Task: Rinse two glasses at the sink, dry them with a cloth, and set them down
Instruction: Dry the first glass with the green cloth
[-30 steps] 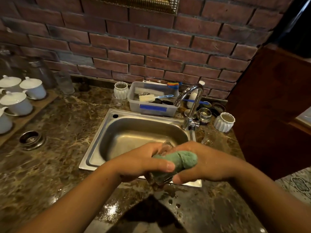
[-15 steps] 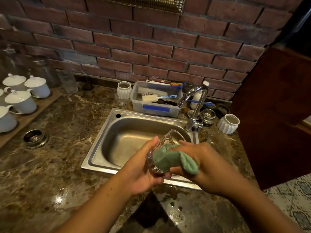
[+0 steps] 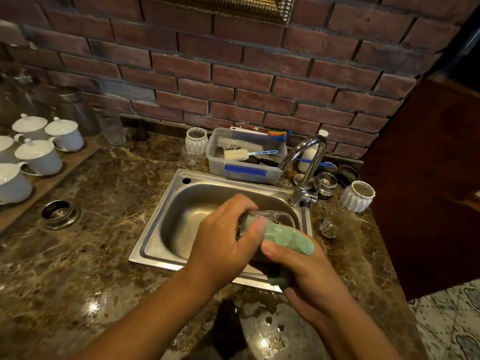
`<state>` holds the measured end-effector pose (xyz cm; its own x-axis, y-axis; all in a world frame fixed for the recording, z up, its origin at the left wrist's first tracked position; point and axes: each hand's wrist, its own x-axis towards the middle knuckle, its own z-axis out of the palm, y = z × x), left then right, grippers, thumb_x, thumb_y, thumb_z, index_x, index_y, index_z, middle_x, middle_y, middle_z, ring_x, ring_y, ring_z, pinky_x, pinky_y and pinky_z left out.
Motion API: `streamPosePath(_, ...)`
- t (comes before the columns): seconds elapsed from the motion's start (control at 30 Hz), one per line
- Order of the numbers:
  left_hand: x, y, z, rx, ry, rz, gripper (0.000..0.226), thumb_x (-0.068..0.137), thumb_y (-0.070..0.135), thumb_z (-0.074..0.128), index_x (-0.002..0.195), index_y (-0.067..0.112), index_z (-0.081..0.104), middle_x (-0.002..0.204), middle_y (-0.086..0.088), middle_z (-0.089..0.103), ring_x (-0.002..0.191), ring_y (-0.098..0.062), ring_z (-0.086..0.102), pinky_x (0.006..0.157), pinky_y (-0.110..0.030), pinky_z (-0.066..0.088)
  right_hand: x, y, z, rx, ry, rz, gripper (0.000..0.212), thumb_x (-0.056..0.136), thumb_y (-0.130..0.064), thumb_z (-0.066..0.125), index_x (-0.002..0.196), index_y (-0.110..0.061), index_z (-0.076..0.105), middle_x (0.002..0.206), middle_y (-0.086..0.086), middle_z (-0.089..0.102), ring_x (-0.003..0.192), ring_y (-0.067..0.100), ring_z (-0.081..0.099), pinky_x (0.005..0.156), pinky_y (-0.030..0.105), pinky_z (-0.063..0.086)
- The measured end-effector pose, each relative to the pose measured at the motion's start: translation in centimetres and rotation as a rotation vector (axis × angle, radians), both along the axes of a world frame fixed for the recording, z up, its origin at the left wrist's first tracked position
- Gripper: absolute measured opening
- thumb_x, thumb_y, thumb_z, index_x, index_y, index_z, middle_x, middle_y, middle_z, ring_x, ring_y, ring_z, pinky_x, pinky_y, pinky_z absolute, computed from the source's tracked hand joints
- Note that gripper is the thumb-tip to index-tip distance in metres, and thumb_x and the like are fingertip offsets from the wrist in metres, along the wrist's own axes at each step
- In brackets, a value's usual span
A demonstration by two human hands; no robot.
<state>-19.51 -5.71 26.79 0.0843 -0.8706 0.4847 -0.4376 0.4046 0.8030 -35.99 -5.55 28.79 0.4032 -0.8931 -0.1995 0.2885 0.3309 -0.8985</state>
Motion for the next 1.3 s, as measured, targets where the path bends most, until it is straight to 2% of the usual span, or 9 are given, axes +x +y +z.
streamPosePath(0.07,0.3,-0.1,-0.5,-0.051,-0.016,-0.056,0.027,0.094,0.043,0.046,0.1,0.021,0.06,0.082,0.011,0.061,0.072,-0.008,0.06,0.059,-0.02,0.047,-0.1,-0.2,0.4,-0.089,0.07,0.016,0.032,0.073,-0.008,0.078,0.104,-0.005,0.075,0.1,0.019,0.076,0.089,0.032,0.073,0.078,0.04,0.061)
streamPosePath(0.17,-1.6,-0.1,0.1,0.277,0.566,-0.093,0.025,0.093,0.047,0.045,0.091,0.029,0.062,0.074,0.009,0.063,0.063,-0.007,0.058,0.047,-0.023,0.045,0.0,-0.3,1.3,-0.6,0.47,0.004,0.018,0.082,-0.018,0.075,0.1,-0.023,0.077,0.087,-0.006,0.077,0.078,0.01,0.072,0.066,0.024,0.057)
streamPosePath(0.33,-1.2,-1.3,1.6,0.944,1.084,-0.163,0.031,0.098,0.037,0.051,0.077,0.016,0.063,0.053,0.001,0.056,0.038,-0.011,0.048,0.03,-0.014,0.028,-1.0,-1.3,1.6,-1.214,1.062,0.169,0.019,0.085,-0.019,0.077,0.101,-0.029,0.073,0.095,-0.015,0.072,0.098,0.003,0.066,0.113,0.039,0.04)
streamPosePath(0.5,-1.9,-0.9,2.4,0.574,0.828,0.036,0.032,0.095,0.028,0.048,0.071,0.018,0.067,0.058,0.0,0.063,0.056,-0.013,0.062,0.043,-0.023,0.046,-0.4,-0.7,1.6,-1.059,0.775,0.056,0.014,0.086,-0.025,0.078,0.1,-0.025,0.078,0.1,-0.016,0.077,0.099,0.001,0.071,0.11,0.046,0.045)
streamPosePath(0.6,-1.4,-0.4,1.7,0.014,0.364,0.069,0.038,0.095,0.028,0.039,0.083,0.008,0.068,0.072,-0.007,0.066,0.067,-0.016,0.064,0.055,-0.025,0.05,0.9,0.2,1.7,-0.561,0.368,-0.067,0.024,0.076,-0.029,0.079,0.097,-0.017,0.08,0.09,0.001,0.079,0.083,0.013,0.075,0.075,0.031,0.057)
streamPosePath(0.73,0.1,-0.5,0.8,-0.25,-0.096,0.056,0.038,0.096,0.024,0.038,0.093,0.001,0.069,0.083,-0.008,0.066,0.074,-0.017,0.061,0.064,-0.024,0.048,1.6,0.3,1.4,-0.02,0.057,-0.082,0.033,0.072,-0.012,0.084,0.103,-0.006,0.076,0.099,0.019,0.076,0.089,0.029,0.073,0.072,0.034,0.058)
streamPosePath(0.87,-1.0,0.2,1.8,0.118,0.359,-0.009,0.032,0.094,0.043,0.036,0.1,0.026,0.063,0.086,0.002,0.065,0.076,-0.012,0.062,0.06,-0.027,0.05,1.2,-0.2,2.3,-0.512,0.373,-0.079,0.011,0.081,-0.022,0.075,0.092,-0.023,0.078,0.084,-0.001,0.077,0.071,0.006,0.069,0.061,0.026,0.054)
streamPosePath(1.1,-0.1,-0.6,5.5,0.726,1.039,-0.186,0.032,0.094,0.028,0.062,0.066,0.019,0.075,0.067,-0.003,0.07,0.059,-0.016,0.069,0.055,-0.03,0.055,-0.1,-1.1,3.7,-1.414,0.956,0.039,0.018,0.083,-0.022,0.077,0.1,-0.025,0.072,0.1,-0.012,0.074,0.098,0.005,0.068,0.122,0.056,0.025)
streamPosePath(1.3,-2.1,-0.1,5.2,0.321,0.907,0.044,0.036,0.096,0.017,0.052,0.069,0.019,0.076,0.068,-0.003,0.072,0.063,-0.017,0.07,0.054,-0.027,0.056,1.3,0.4,3.6,-1.063,0.654,-0.086,0.017,0.087,-0.034,0.071,0.101,-0.026,0.077,0.097,-0.013,0.077,0.093,0.001,0.071,0.104,0.05,0.05)
